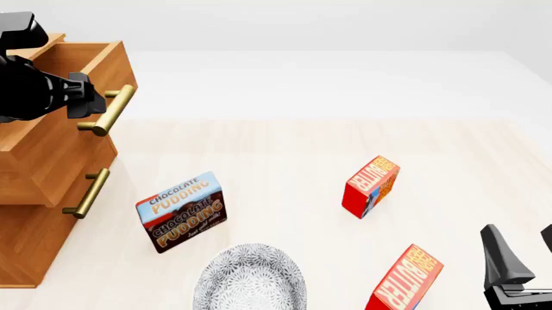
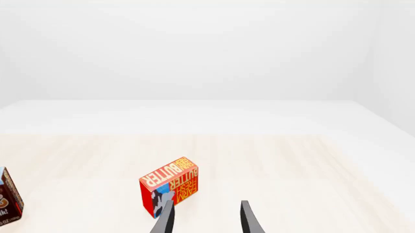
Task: Put the butter at the front in the top drawer of the cabinet and close it.
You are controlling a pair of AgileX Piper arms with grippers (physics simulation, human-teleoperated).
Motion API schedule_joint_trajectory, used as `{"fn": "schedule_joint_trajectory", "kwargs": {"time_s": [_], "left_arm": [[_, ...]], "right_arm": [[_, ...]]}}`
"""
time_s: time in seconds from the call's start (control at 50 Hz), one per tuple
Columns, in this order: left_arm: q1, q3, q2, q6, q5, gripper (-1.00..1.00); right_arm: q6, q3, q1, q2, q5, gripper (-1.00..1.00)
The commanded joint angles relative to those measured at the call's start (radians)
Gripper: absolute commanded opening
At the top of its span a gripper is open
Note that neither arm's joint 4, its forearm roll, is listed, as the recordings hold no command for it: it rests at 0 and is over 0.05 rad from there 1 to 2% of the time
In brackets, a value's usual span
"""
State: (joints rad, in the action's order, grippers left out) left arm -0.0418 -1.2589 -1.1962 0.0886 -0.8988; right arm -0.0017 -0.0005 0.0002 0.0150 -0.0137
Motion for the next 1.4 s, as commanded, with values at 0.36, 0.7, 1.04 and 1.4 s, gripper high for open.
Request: {"fn": "schedule_joint_trajectory", "kwargs": {"time_s": [0.36,0.7,1.04,1.4], "left_arm": [[-0.134,-0.033,-0.07,0.036,0.021,1.0],[-0.243,-0.027,-0.095,0.086,0.036,1.0],[-0.304,-0.029,-0.115,0.101,0.049,1.0],[-0.383,-0.076,-0.146,0.111,0.047,1.0]], "right_arm": [[0.0,0.0,0.0,0.003,-0.003,1.0],[0.0,0.0,0.0,0.007,-0.007,1.0],[0.0,0.0,0.0,0.007,-0.007,1.0],[0.0,0.0,0.0,0.007,-0.007,1.0]]}}
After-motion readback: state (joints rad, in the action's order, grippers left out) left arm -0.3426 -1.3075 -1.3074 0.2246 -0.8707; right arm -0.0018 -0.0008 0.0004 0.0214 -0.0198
